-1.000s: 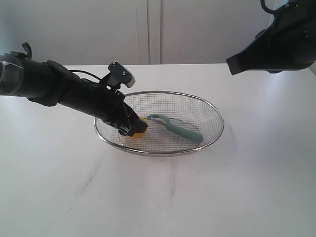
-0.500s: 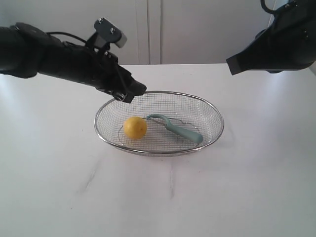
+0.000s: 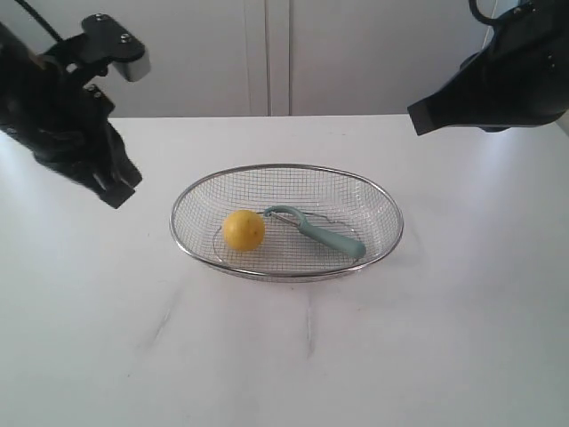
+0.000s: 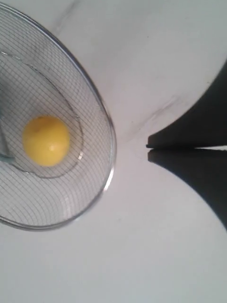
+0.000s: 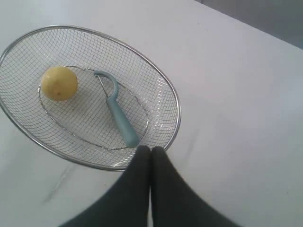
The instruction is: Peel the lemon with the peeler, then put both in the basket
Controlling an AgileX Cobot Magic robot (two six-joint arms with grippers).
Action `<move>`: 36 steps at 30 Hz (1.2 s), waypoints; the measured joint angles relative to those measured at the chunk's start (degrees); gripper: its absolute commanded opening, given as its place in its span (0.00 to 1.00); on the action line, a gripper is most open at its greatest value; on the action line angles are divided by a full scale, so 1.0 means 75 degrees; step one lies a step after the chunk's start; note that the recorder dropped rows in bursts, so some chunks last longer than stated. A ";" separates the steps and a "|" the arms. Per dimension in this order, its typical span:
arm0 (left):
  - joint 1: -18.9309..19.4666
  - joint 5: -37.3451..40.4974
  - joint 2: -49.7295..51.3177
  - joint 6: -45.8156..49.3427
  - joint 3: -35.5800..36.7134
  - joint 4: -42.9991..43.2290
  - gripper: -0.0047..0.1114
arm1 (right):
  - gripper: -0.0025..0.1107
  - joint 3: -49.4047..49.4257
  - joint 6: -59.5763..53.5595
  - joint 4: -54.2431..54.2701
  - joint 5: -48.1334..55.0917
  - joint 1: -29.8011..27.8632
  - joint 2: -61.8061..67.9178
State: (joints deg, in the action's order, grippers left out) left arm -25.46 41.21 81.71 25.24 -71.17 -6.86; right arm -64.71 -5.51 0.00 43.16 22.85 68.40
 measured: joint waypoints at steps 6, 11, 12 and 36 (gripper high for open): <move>0.0000 0.0026 -0.1461 -0.0522 0.0782 0.0177 0.04 | 0.02 0.0000 0.0000 0.0000 0.0000 0.0000 0.0000; 0.0000 0.0025 -0.2623 -0.0674 0.1444 0.0177 0.04 | 0.02 0.0000 0.0000 0.0000 0.0000 0.0000 0.0000; 0.0000 0.0088 -0.2842 -0.0731 0.1520 0.0177 0.04 | 0.02 0.0000 0.0000 0.0000 0.0000 0.0000 0.0000; 0.0000 0.0627 -0.4192 -0.0881 0.1594 0.0213 0.04 | 0.02 0.0000 0.0005 0.0000 0.0000 0.0000 0.0000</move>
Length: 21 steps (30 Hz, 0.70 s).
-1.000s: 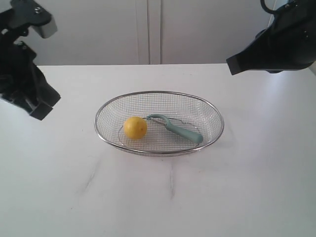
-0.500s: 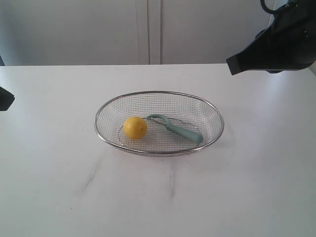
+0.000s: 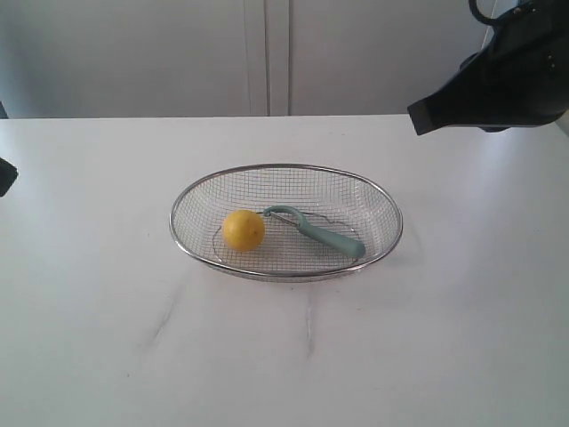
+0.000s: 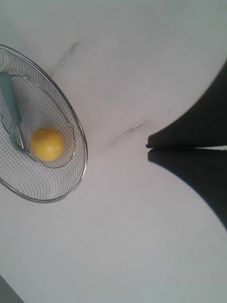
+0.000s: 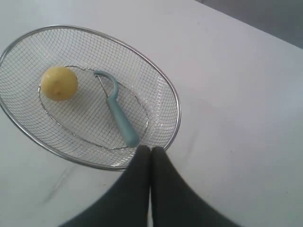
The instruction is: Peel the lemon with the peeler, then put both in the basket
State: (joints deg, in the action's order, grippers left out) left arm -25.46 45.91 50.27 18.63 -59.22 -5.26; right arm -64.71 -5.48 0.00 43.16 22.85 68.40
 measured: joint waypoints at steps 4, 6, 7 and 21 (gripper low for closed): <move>0.0000 0.0000 -0.0450 0.0000 0.0000 0.0033 0.04 | 0.02 0.0000 0.0000 0.0000 0.0000 0.0000 0.0000; 0.0053 0.0000 -0.0773 0.0000 0.0018 0.0033 0.04 | 0.02 0.0000 0.0000 0.0000 0.0000 0.0000 0.0000; 0.0140 0.0021 -0.0969 0.0000 0.0034 0.0033 0.04 | 0.02 0.0000 0.0000 0.0000 0.0000 0.0000 0.0000; 0.2510 0.0037 -0.3229 0.0000 0.0049 0.0049 0.04 | 0.02 0.0000 0.0000 0.0000 0.0000 0.0000 0.0000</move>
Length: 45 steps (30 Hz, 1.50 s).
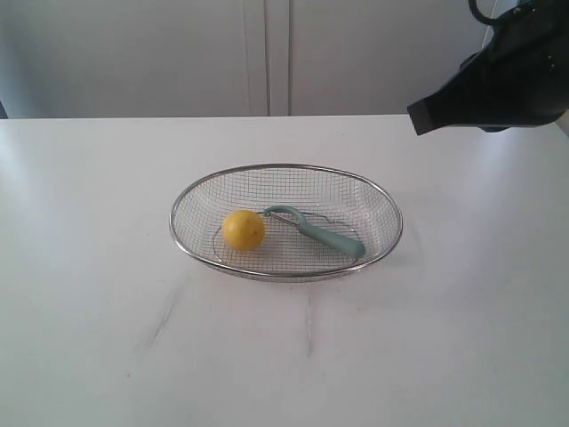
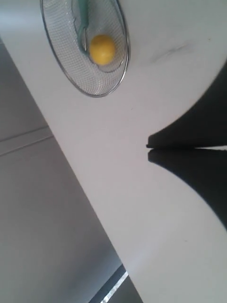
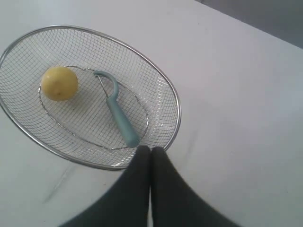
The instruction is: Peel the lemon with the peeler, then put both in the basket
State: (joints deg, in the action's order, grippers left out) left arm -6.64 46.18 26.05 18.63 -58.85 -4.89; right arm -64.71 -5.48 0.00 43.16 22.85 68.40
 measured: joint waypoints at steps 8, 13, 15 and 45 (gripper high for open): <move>0.0589 0.0031 -0.1152 0.0000 0.0000 0.0000 0.04 | 0.02 0.0000 0.0000 0.0000 0.0000 0.0000 0.0000; 0.0915 -0.0002 -0.1628 -0.0016 0.0042 -0.0049 0.04 | 0.02 0.0000 0.0000 0.0000 0.0000 0.0000 0.0000; 0.0993 -0.0295 -0.1746 -0.0016 0.0227 -0.0160 0.04 | 0.02 0.0000 0.0000 0.0000 0.0000 0.0000 0.0000; 0.1061 -0.4916 -0.3440 -0.0119 0.7815 -0.1986 0.04 | 0.02 0.0000 0.0013 0.0000 -0.0029 0.0000 0.0000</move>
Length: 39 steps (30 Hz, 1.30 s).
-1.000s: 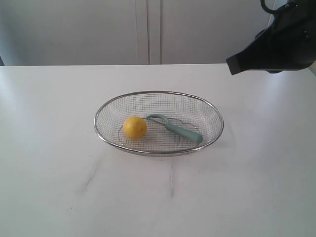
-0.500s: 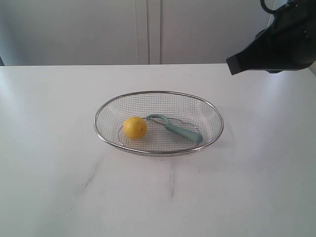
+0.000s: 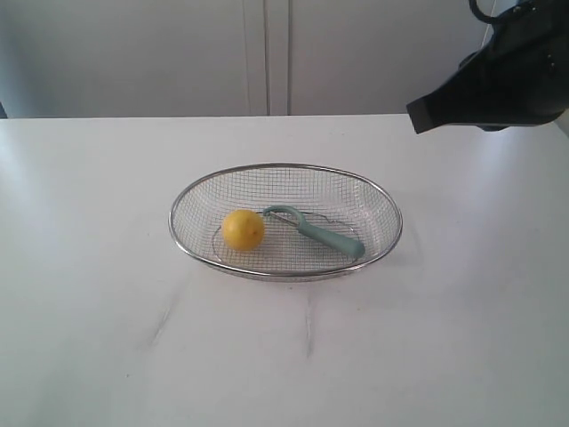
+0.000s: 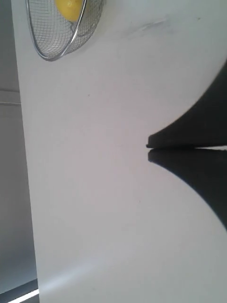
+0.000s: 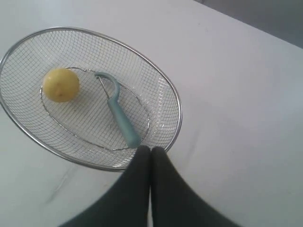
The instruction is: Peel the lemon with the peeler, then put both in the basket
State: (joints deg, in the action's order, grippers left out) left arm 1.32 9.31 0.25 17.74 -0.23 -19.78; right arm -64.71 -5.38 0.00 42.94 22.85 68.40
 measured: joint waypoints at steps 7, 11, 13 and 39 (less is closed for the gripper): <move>0.0000 0.0114 0.0000 0.0013 0.0000 0.0000 0.04 | 0.02 0.0000 0.0000 0.0000 0.0000 0.0000 0.0000; 0.0000 0.0114 0.0000 0.0013 0.0000 0.0000 0.04 | 0.02 0.0000 0.0000 0.0000 0.0000 0.0000 0.0000; 0.0000 0.0114 0.0000 0.0013 0.0000 0.0000 0.04 | 0.02 0.0000 0.0000 0.0000 0.0000 0.0000 0.0000; 0.0003 0.0360 0.0000 -0.1557 0.0000 0.1758 0.04 | 0.02 0.0000 0.0000 0.0000 0.0000 0.0000 0.0000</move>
State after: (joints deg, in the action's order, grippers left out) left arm 1.35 12.02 0.25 6.06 -0.23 -6.60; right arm -64.71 -5.38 0.00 42.94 22.85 68.40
